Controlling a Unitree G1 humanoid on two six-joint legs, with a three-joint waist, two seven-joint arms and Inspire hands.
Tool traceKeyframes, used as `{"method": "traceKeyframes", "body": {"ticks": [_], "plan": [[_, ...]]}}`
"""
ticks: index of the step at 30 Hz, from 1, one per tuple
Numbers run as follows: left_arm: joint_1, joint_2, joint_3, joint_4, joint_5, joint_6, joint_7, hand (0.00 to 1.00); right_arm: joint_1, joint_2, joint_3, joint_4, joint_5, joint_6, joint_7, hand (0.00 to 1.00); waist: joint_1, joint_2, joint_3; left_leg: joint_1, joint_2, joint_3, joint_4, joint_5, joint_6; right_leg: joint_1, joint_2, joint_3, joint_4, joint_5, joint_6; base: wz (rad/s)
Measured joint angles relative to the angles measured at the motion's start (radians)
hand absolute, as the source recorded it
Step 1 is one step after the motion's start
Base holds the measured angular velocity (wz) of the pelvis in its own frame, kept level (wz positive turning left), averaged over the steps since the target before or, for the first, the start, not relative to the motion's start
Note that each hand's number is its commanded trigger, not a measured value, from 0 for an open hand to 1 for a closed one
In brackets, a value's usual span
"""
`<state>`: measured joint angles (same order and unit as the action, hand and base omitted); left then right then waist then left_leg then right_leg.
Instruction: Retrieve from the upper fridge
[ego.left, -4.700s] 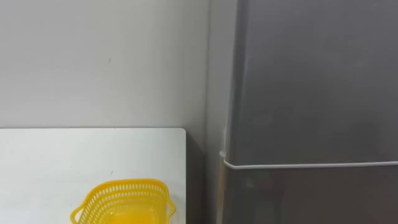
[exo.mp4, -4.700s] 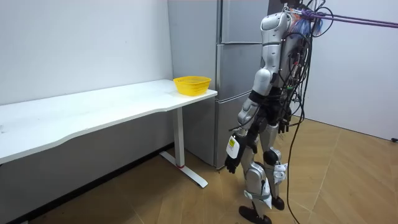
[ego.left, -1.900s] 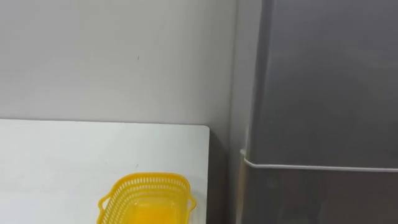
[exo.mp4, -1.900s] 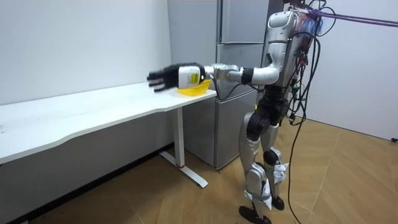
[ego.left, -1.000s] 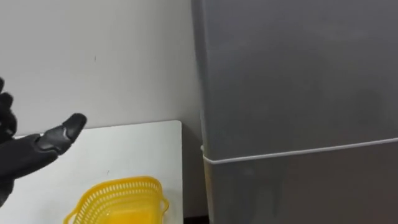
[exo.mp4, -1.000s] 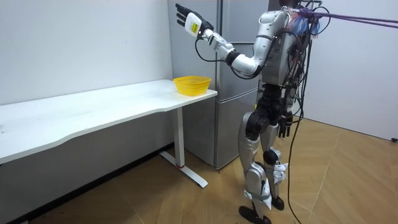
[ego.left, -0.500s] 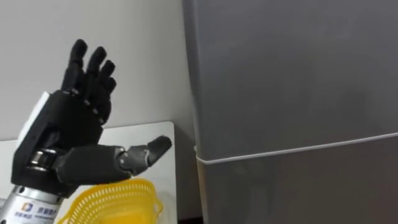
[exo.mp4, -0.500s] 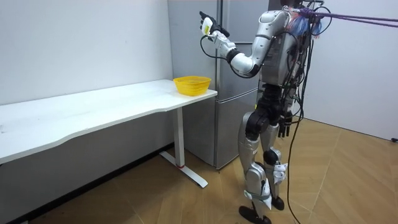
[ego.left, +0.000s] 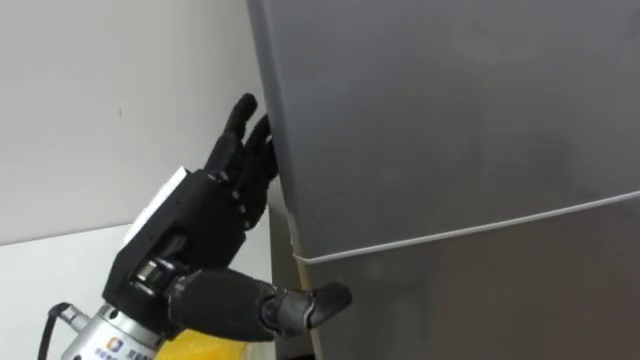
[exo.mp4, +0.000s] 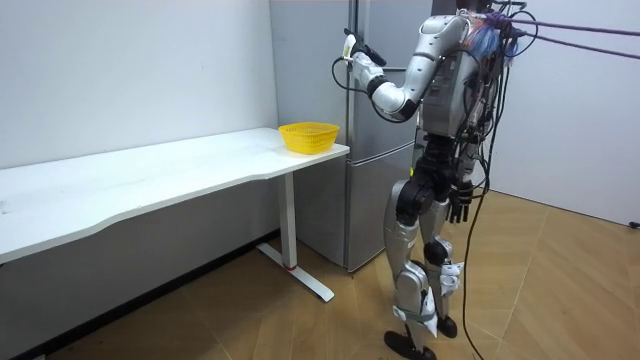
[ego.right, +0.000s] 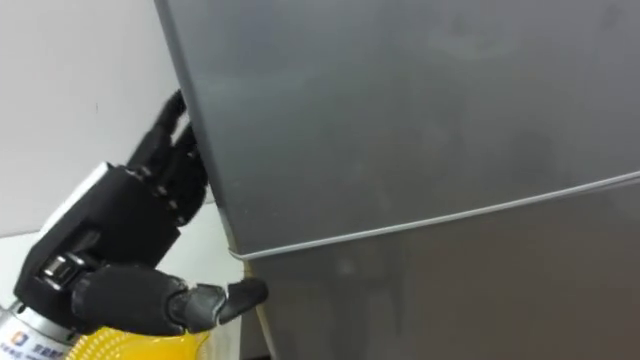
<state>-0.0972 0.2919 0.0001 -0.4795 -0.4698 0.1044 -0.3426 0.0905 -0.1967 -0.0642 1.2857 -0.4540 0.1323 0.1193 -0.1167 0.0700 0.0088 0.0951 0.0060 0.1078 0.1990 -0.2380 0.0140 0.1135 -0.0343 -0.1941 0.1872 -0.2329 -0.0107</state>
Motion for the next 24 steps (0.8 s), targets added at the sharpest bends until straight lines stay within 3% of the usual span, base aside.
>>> {"method": "traceKeyframes", "body": {"ticks": [8,9,10,11,24], "plan": [[-0.001,0.000,-0.018,0.000,-0.001,0.009,-0.063,0.00,-0.030,-0.003,0.043,0.000,0.023,0.000,0.005,0.00,0.001,0.000,-0.0001,-0.014,0.000,0.000,-0.001,0.000,0.000,-0.014,0.000,0.001,0.001,0.000,0.000,0.00],[-0.001,0.000,-0.018,0.000,-0.001,0.009,-0.065,0.04,-0.033,-0.004,0.043,0.000,0.023,0.000,0.005,0.00,0.002,0.000,-0.0002,-0.014,0.000,0.000,-0.001,0.000,0.000,-0.014,0.000,0.001,0.001,0.000,0.000,0.00],[-0.001,0.000,-0.018,0.000,-0.001,0.010,-0.068,0.55,-0.036,-0.005,0.043,-0.001,0.023,0.000,0.005,0.00,0.002,0.000,-0.0003,-0.014,0.000,0.000,-0.001,0.000,0.000,-0.014,0.000,0.001,0.001,0.000,0.000,0.00],[-0.001,0.000,-0.018,0.000,-0.001,0.010,-0.071,1.00,-0.037,-0.006,0.043,-0.001,0.023,0.000,0.005,0.00,0.002,0.000,-0.0003,-0.014,0.000,0.000,-0.001,0.000,0.000,-0.014,0.000,0.001,0.001,0.000,0.000,0.00],[-0.015,-0.001,0.012,0.002,-0.012,0.012,-0.055,1.00,-0.038,-0.016,0.044,0.002,0.025,0.000,0.001,0.00,0.012,0.001,-0.0015,-0.013,-0.001,-0.002,-0.001,0.000,0.000,-0.006,-0.001,-0.005,0.001,0.002,0.001,0.00]]}}
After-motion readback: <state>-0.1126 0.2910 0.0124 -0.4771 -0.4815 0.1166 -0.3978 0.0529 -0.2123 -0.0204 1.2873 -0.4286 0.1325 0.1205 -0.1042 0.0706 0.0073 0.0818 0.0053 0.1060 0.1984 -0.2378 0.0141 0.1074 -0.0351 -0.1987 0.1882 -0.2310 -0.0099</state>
